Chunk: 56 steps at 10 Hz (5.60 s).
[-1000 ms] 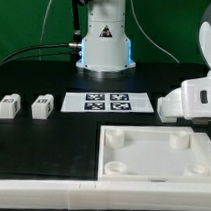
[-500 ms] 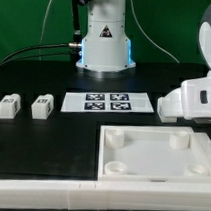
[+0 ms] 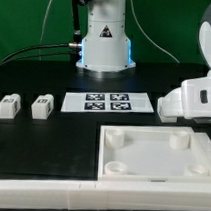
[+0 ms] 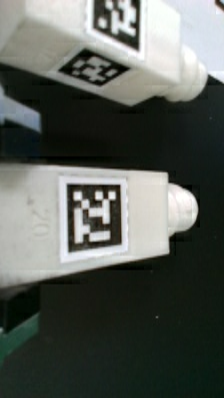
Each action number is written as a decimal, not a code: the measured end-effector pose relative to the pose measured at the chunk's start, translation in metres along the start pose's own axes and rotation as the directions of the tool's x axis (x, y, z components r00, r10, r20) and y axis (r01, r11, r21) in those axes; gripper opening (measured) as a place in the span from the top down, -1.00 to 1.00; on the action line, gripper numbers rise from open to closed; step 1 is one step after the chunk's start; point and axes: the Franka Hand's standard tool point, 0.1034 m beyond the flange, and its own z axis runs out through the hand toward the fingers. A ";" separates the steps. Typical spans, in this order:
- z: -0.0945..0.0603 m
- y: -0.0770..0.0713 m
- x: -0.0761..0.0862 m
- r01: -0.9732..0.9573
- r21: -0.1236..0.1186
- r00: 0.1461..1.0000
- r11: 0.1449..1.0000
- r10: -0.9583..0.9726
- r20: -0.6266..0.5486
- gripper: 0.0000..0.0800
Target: Assemble one leg
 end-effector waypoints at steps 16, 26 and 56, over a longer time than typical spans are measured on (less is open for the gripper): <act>-0.086 0.046 -0.038 0.032 0.049 0.622 0.998 0.018 -0.782 0.27; -0.134 0.089 -0.037 0.073 0.001 0.418 0.997 -0.029 -0.908 0.27; -0.233 0.090 0.026 0.115 -0.101 0.106 0.988 -0.113 -0.988 0.27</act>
Offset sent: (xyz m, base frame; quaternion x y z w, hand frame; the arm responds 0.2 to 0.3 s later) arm -0.0110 -0.0288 0.0459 -0.0060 -0.0452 0.0356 0.9983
